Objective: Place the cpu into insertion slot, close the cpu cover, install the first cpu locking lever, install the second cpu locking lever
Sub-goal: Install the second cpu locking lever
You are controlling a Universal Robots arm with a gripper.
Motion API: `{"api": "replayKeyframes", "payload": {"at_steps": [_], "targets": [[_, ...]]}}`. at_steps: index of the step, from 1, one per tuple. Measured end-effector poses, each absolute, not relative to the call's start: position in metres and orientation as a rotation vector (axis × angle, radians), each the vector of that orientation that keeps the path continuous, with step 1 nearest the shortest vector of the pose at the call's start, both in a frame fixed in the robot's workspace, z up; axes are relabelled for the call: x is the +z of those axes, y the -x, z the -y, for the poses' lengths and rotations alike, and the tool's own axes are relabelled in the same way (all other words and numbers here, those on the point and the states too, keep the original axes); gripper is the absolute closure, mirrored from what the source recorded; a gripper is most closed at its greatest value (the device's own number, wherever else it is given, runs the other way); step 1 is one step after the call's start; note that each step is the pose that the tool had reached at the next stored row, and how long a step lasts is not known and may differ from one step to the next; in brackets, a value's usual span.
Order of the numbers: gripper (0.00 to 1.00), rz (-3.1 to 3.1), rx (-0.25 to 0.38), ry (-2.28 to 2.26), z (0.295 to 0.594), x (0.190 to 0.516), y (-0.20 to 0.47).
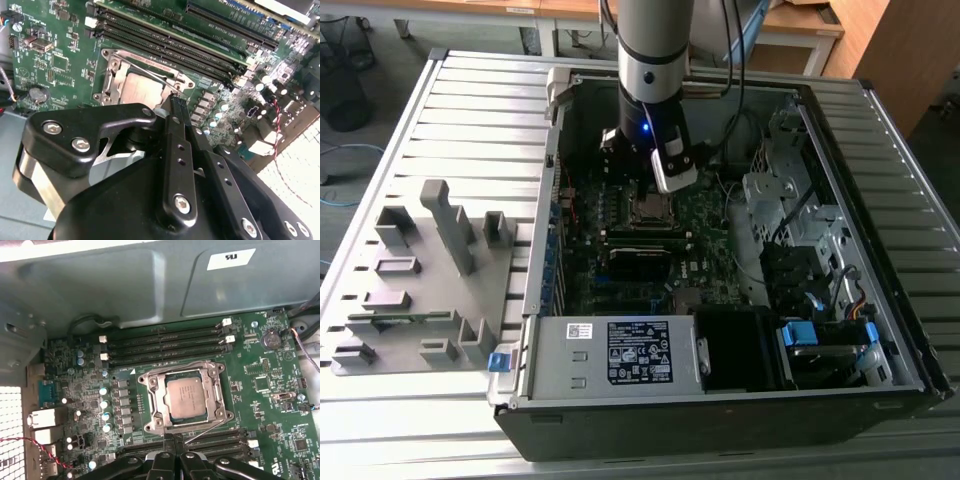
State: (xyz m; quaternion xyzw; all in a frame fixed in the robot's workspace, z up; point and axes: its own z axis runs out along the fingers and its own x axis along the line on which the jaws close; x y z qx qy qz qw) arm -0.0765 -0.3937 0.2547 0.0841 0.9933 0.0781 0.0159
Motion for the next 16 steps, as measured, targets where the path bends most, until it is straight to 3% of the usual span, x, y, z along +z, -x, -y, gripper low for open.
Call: {"api": "replayKeyframes", "payload": {"at_steps": [8, 16], "targets": [[0.90, -3.090, 0.188, -0.260, 0.394, 0.247, 0.074], [0.90, -3.090, 0.176, -0.260, 0.393, 0.234, 0.073]]}}
